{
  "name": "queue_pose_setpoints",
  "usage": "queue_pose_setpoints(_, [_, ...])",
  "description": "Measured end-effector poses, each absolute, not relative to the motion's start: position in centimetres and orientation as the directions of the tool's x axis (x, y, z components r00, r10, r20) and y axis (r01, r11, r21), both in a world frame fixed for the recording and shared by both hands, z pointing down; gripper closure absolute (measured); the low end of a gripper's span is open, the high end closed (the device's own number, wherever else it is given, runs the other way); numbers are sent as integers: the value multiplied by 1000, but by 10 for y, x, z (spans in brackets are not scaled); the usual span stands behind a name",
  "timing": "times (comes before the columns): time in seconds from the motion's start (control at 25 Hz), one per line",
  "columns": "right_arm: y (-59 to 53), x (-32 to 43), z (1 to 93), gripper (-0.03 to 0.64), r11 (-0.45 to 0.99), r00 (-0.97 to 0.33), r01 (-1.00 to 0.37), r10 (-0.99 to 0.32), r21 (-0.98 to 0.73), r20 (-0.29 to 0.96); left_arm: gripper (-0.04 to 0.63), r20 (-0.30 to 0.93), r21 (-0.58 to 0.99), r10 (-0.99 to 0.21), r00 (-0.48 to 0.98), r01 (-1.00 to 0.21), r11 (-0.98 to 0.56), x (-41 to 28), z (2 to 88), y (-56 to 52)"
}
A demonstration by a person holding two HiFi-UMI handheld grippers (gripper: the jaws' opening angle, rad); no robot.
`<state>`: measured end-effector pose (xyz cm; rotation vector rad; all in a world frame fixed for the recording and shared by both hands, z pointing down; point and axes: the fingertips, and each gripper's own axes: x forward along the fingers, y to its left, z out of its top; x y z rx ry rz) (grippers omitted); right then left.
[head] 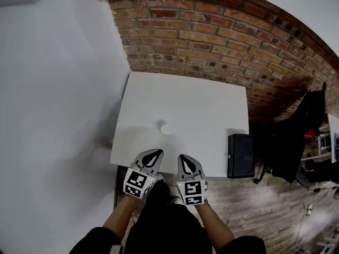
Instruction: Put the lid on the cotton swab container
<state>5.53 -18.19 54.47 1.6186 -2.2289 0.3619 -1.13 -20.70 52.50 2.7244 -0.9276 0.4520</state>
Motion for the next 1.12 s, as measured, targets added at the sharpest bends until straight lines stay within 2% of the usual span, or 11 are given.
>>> queue_pose_setpoints(0.4, [-115, 71, 517, 597, 331, -301, -943, -882, 24, 362, 580, 356, 111, -611, 707, -682, -723, -8, 520, -125])
queue_pose_setpoints(1.12, [-26, 62, 486, 597, 331, -314, -944, -895, 0, 318, 580, 340, 64, -645, 685, -701, -711, -10, 490, -34])
